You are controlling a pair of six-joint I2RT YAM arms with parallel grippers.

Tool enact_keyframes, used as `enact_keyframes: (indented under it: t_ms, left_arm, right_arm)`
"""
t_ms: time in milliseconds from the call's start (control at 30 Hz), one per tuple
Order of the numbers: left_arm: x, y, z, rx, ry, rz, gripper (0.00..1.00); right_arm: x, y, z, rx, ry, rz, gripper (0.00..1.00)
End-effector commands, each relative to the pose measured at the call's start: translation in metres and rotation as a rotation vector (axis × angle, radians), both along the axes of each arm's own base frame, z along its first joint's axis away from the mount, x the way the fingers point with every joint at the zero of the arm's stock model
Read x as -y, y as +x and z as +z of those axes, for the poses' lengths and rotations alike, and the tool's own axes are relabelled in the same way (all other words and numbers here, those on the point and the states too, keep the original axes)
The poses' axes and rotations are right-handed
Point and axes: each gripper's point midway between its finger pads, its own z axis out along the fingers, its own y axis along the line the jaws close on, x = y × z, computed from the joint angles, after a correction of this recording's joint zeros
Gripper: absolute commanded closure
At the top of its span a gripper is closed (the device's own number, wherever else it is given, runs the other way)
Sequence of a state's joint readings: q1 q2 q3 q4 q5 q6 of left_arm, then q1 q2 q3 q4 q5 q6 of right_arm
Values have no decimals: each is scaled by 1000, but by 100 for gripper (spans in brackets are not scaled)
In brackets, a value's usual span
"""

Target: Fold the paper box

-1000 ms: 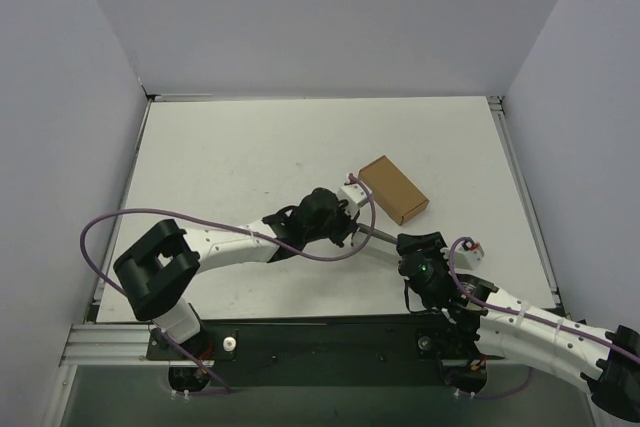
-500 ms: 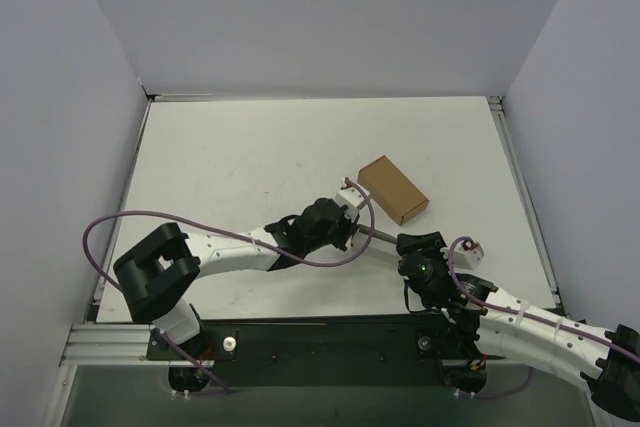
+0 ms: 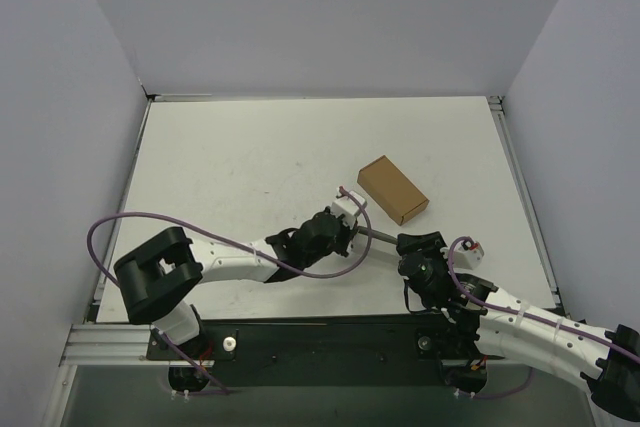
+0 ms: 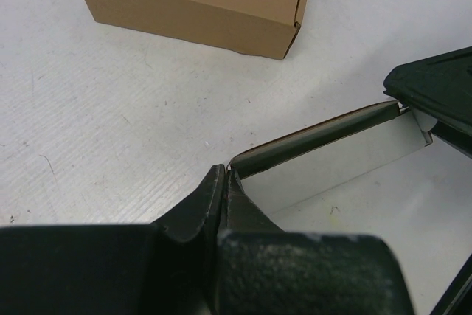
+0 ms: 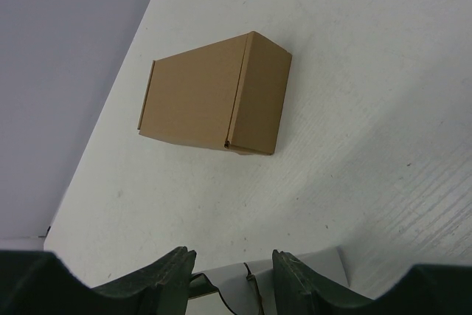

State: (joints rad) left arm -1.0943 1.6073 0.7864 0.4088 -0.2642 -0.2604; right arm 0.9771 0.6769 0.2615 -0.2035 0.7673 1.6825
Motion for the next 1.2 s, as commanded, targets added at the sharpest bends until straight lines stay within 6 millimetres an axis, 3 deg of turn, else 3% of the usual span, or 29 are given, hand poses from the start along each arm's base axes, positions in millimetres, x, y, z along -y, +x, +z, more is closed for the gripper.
enact_keyframes:
  t_ms: [0, 367, 467, 500, 567, 600, 700, 967, 1167]
  left_arm:
    - [-17, -47, -62, -118, 182, -74, 100]
    - [-34, -64, -99, -93, 289, -27, 100]
    - [-39, -60, -101, -58, 319, 15, 100]
    - [-40, -59, -103, -56, 331, 21, 100]
    - [-41, -56, -102, -39, 356, 42, 100]
    - [-45, -56, -105, -37, 381, 49, 100]
    - [-43, -52, -98, -3, 399, 63, 100]
    - [-36, -49, -91, 10, 441, 65, 100]
    - [-30, -47, -89, 7, 468, 61, 100]
  right_arm:
    - [24, -26, -42, -159, -194, 49, 96]
    - [18, -22, -29, -141, -217, 87, 94]
    - [13, -20, -18, -130, -263, 143, 87]
    - [12, -20, -15, -130, -281, 160, 79]
    - [13, -20, -6, -132, -334, 197, 72]
    - [12, -20, -4, -133, -356, 216, 64]
    - [15, -22, 7, -147, -429, 262, 56]
    - [29, -36, 24, -221, -569, 356, 52]
    - [31, -45, 35, -227, -557, 409, 53]
